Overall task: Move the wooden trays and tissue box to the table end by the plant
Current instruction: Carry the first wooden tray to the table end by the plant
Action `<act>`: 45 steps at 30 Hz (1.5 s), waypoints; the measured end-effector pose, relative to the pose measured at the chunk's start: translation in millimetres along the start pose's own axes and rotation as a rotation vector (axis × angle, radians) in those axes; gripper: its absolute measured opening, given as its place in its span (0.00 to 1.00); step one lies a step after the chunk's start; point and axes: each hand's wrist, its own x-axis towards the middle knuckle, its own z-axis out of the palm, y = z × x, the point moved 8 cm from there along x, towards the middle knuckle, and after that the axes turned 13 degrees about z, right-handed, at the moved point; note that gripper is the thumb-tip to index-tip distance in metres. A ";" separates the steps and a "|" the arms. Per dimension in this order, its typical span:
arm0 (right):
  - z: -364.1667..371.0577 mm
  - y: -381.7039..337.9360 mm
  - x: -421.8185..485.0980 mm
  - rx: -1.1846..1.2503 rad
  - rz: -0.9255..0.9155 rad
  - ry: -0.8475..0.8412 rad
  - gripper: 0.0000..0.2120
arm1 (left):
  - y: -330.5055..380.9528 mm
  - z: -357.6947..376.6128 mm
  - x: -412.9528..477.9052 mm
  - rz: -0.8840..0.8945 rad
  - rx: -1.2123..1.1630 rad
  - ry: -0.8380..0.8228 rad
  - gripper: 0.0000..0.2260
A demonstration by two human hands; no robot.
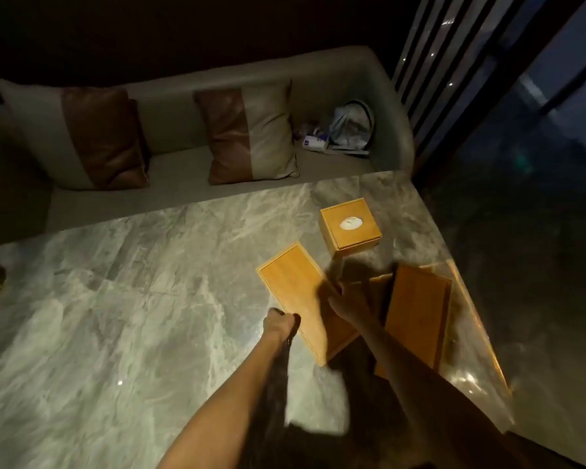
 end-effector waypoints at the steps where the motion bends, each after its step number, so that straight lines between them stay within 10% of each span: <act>1: 3.4 1.7 -3.4 -0.028 0.000 -0.015 0.19 | -2.6 5.1 -4.1 -0.017 0.048 -0.043 0.20; 9: 38.6 21.1 -26.6 0.101 0.125 -0.186 0.26 | -31.4 -2.1 -35.7 0.105 -0.409 -0.123 0.34; 17: 113.7 -33.7 -63.9 0.604 0.226 -0.779 0.29 | -75.1 -130.9 -84.9 0.115 -0.363 -0.084 0.34; 24: 153.3 -156.2 -115.3 0.569 -0.059 -0.795 0.21 | -125.2 -257.7 -144.1 0.252 -0.319 0.029 0.30; 31: 237.9 -260.5 -187.0 0.672 -0.149 -0.676 0.23 | -236.6 -379.6 -179.2 0.107 -0.708 0.794 0.14; 45: 524.7 -438.3 -337.3 0.279 -0.173 -0.440 0.25 | -500.8 -592.8 -199.7 -0.121 -0.382 0.937 0.08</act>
